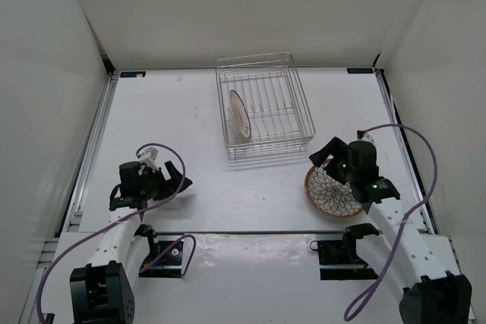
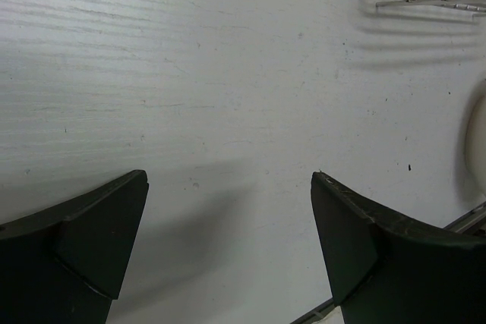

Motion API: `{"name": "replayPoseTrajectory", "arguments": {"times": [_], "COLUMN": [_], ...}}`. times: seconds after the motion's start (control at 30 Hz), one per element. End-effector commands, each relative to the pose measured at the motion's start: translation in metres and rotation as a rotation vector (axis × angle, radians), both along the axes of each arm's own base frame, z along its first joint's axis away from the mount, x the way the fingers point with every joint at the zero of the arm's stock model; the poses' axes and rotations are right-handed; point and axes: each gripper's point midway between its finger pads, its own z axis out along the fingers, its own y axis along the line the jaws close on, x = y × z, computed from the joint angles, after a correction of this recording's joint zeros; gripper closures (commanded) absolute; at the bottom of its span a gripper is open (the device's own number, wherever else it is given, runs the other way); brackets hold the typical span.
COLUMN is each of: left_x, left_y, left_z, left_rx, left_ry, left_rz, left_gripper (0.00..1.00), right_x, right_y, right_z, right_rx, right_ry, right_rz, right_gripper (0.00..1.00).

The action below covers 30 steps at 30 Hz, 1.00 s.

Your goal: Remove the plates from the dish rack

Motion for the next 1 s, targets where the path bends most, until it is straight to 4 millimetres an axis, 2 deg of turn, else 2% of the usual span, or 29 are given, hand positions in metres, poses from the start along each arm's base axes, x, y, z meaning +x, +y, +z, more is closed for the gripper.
{"name": "replayPoseTrajectory", "arguments": {"times": [0.0, 0.03, 0.07, 0.1, 0.13, 0.17, 0.2, 0.23, 0.3, 0.33, 0.37, 0.43, 0.47, 0.5, 0.53, 0.57, 0.6, 0.63, 0.67, 0.7, 0.73, 0.77, 0.8, 0.83, 0.87, 0.9, 0.93, 0.97], "left_x": [-0.021, -0.013, -0.008, 0.0, 0.008, 0.018, 0.025, 0.03, 0.047, 0.059, 0.068, 0.097, 0.11, 0.114, 0.129, 0.142, 0.149, 0.152, 0.173, 0.174, 0.192, 0.212, 0.22, 0.224, 0.235, 0.242, 0.241, 0.249], "left_y": [0.002, 0.003, 0.003, 0.003, -0.002, -0.004, -0.004, -0.003, -0.005, -0.006, -0.008, -0.012, -0.018, -0.032, -0.035, -0.049, -0.059, -0.075, -0.091, -0.106, -0.116, -0.118, -0.133, -0.136, -0.134, -0.149, -0.151, -0.153], "left_z": [-0.009, 0.007, 0.017, 0.034, 0.054, 0.072, 0.084, 0.088, 0.111, 0.131, 0.136, 0.183, 0.188, 0.197, 0.238, 0.229, 0.237, 0.287, 0.26, 0.264, 0.291, 0.274, 0.261, 0.266, 0.233, 0.228, 0.221, 0.203], "left_rx": [0.015, 0.017, 0.008, 0.0, -0.026, -0.06, -0.072, -0.109, -0.16, -0.182, -0.176, -0.154, -0.138, -0.137, -0.143, -0.158, -0.173, -0.212, -0.207, -0.215, -0.202, -0.17, -0.115, -0.081, -0.012, 0.031, 0.051, 0.089], "left_ry": [0.123, 0.081, 0.07, 0.035, -0.022, -0.062, -0.086, -0.059, -0.099, -0.152, -0.166, -0.334, -0.349, -0.375, -0.512, -0.481, -0.49, -0.57, -0.489, -0.489, -0.54, -0.492, -0.426, -0.398, -0.3, -0.303, -0.27, -0.243], "left_rz": [0.016, 0.015, 0.031, 0.035, 0.015, 0.037, 0.052, 0.104, 0.132, 0.145, 0.151, 0.111, 0.091, 0.053, 0.049, 0.015, -0.009, -0.091, -0.138, -0.21, -0.251, -0.214, -0.243, -0.248, -0.207, -0.247, -0.251, -0.228], "left_gripper": [0.0, 0.0, 0.0, 0.0, 0.0, 0.0, 0.0, 0.0, 0.0, 0.0, 0.0, 0.0, 0.0, 0.0, 0.0, 0.0, 0.0, 0.0, 0.0, 0.0, 0.0, 0.0, 0.0, 0.0, 0.0, 0.0, 0.0, 0.0], "right_x": [-0.005, -0.017, -0.027, -0.029, -0.035, -0.052, -0.057, -0.072, -0.079, -0.089, -0.095, -0.105, -0.11, -0.114, -0.118, -0.121, -0.123, -0.123, -0.122, -0.123, -0.123, -0.121, -0.12, -0.119, -0.118, -0.118, -0.118, -0.119], "right_y": [0.002, -0.002, -0.006, -0.008, -0.009, -0.013, -0.016, -0.021, -0.033, -0.036, -0.04, -0.045, -0.052, -0.055, -0.056, -0.054, -0.054, -0.055, -0.055, -0.055, -0.054, -0.054, -0.053, -0.051, -0.05, -0.048, -0.047, -0.048], "right_z": [0.06, 0.057, 0.063, 0.076, 0.078, 0.077, 0.078, 0.071, 0.076, 0.076, 0.077, 0.085, 0.083, 0.083, 0.083, 0.08, 0.074, 0.071, 0.07, 0.063, 0.062, 0.059, 0.056, 0.054, 0.051, 0.049, 0.047, 0.045], "right_rx": [-0.095, -0.142, -0.158, -0.18, -0.191, -0.213, -0.235, -0.265, -0.317, -0.325, -0.354, -0.37, -0.403, -0.409, -0.405, -0.396, -0.397, -0.399, -0.395, -0.397, -0.395, -0.395, -0.392, -0.389, -0.387, -0.379, -0.379, -0.382], "right_ry": [-0.113, -0.07, -0.029, -0.036, -0.02, 0.043, 0.039, 0.082, 0.072, 0.068, 0.07, 0.022, 0.035, 0.048, 0.049, 0.059, 0.075, 0.076, 0.075, 0.093, 0.1, 0.105, 0.115, 0.121, 0.125, 0.131, 0.143, 0.15], "right_rz": [0.146, 0.184, 0.188, 0.202, 0.213, 0.236, 0.256, 0.284, 0.264, 0.262, 0.281, 0.285, 0.274, 0.26, 0.254, 0.272, 0.274, 0.266, 0.256, 0.259, 0.267, 0.266, 0.27, 0.277, 0.284, 0.297, 0.302, 0.305], "right_gripper": [0.18, 0.18, 0.18, 0.18, 0.15, 0.13, 0.13, 0.12, 0.12, 0.12, 0.11, 0.11, 0.11, 0.11, 0.11, 0.11, 0.11, 0.11, 0.11, 0.11, 0.11, 0.11, 0.11, 0.11, 0.11, 0.11, 0.11, 0.11]}}
